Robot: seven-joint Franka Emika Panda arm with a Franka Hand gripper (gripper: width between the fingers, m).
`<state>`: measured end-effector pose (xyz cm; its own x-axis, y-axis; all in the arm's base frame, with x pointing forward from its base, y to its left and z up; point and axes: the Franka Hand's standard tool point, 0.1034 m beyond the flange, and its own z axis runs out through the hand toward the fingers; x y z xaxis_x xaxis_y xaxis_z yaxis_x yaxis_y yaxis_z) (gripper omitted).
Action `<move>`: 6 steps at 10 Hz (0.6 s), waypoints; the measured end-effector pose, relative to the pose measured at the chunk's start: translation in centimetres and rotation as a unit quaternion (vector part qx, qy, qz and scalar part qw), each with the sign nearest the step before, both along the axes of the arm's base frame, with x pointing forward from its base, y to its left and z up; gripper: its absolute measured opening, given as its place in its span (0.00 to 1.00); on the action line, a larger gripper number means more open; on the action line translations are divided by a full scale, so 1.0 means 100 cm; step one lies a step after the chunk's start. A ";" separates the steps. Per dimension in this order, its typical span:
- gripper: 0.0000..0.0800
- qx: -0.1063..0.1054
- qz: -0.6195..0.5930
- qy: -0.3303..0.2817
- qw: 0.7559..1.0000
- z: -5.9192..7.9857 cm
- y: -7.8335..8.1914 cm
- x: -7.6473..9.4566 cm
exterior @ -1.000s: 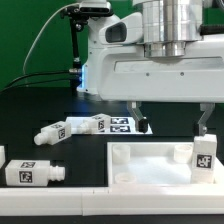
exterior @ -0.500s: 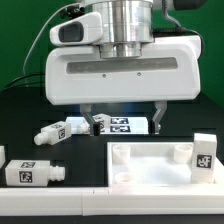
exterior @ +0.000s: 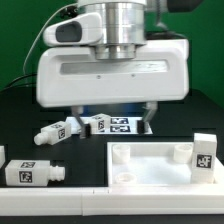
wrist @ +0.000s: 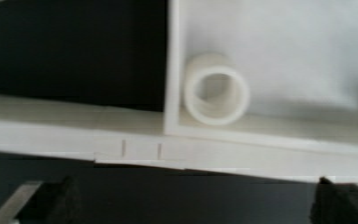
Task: Assemble square table
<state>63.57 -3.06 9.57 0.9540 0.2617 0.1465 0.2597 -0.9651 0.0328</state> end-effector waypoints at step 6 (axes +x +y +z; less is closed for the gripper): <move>0.81 -0.050 0.180 -0.007 0.982 -0.004 -0.029 -0.008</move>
Offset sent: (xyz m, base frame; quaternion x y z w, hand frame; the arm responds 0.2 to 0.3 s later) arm -0.0172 -0.0040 0.0145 0.0161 0.0812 0.0928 0.9922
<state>62.77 -5.94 9.13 0.7956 0.5949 0.1142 0.5819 -0.8029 0.1293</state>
